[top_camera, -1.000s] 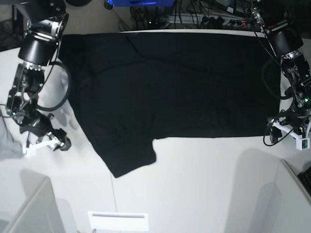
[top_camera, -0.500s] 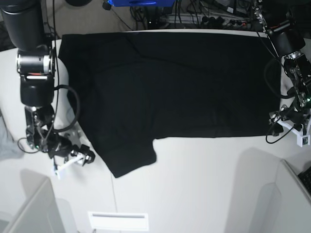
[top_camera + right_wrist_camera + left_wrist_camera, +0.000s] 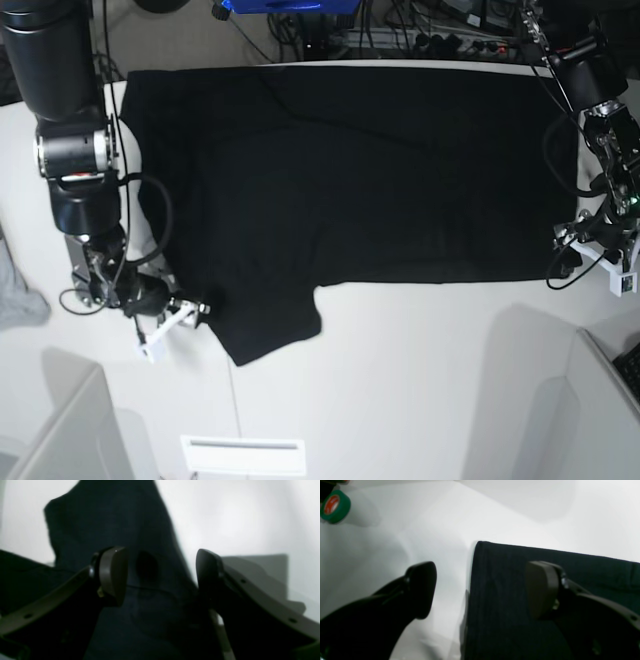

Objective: Fold the T-shirt properly
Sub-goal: 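Reach both grippers to the hem edge and grasp it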

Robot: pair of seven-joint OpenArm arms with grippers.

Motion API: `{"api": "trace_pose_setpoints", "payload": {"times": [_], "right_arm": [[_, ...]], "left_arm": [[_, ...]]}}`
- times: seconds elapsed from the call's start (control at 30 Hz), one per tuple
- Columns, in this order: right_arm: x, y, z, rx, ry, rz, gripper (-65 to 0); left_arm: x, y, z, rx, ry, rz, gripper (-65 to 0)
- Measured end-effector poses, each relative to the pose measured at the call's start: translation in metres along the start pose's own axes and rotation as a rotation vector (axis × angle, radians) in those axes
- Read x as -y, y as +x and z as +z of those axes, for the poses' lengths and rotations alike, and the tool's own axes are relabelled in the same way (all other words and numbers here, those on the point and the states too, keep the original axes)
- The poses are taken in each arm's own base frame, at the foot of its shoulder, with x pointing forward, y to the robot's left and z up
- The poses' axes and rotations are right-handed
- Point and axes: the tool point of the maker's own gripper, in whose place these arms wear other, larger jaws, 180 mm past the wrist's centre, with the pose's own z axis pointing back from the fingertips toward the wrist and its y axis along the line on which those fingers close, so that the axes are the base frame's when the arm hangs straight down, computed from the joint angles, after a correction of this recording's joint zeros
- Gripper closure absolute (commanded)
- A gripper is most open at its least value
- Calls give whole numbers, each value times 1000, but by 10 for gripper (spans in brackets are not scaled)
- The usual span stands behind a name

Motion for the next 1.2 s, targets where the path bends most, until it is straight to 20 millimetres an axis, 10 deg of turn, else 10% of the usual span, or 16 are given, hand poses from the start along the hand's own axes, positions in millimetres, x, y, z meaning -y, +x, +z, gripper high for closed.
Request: {"api": "trace_pose_setpoints", "payload": {"times": [0.27,0.67,0.8,1.2], "right_arm": [[-13,-2,-7,-2,21,9,-375],[-11,-11,-11,-23,2,46,-8],[-10,-12,-11,-25,2,44,0],[-9,-13,-11,-25,0,41,0]], "left_arm": [[-15,-5,6,9,27,54,-533],[-27,-27,-5,-58,44,113,-550],[-25,-22,-17,-62,27,161,-650],[0,-16,-55,-140,-45,173,-650]]}}
